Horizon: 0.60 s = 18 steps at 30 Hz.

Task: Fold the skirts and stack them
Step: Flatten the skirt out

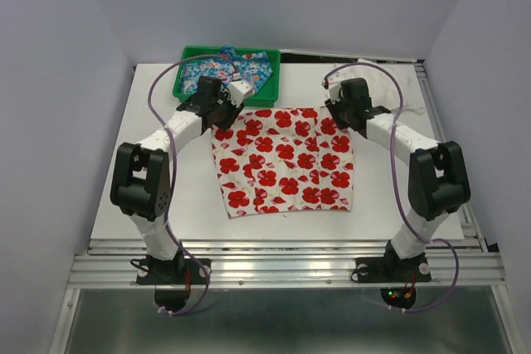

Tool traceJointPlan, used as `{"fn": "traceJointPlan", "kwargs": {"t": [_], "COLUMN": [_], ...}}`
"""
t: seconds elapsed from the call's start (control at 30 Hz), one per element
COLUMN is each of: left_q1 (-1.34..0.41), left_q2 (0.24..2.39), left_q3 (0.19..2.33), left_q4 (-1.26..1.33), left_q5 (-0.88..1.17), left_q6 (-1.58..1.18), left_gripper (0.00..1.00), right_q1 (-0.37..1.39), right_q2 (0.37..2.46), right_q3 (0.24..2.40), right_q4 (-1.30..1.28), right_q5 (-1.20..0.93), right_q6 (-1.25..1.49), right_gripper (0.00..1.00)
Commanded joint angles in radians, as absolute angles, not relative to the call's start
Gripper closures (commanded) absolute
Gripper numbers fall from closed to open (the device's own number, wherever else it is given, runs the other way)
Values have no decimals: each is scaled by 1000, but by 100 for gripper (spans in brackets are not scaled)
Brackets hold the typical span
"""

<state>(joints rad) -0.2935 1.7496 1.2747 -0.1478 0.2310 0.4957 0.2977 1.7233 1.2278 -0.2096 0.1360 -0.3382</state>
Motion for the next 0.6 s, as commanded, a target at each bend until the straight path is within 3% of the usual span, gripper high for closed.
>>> {"fn": "traceJointPlan", "kwargs": {"t": [0.0,0.1,0.27,0.4,0.57], "left_q1": [-281,-276,-278,-285,-351], "left_q2": [1706,1649,1491,1419,1420], "left_q3": [1338,1315,1220,1111,1055], "left_q4": [-109,-126,-195,-248,-299], "left_q5": [183,173,213,326,325], "left_q6": [434,445,408,415,479], "left_gripper": [42,39,39,42,49], "right_q1": [291,282,282,282,282], "right_q2": [1760,1735,1651,1620,1712], "right_q3": [1328,1342,1318,1286,1315], "right_q4": [-216,-244,-336,-483,-630], "right_q5": [152,147,77,-173,-264], "right_q6": [-304,-321,-379,-474,-500], "right_gripper": [22,16,18,33,47]}}
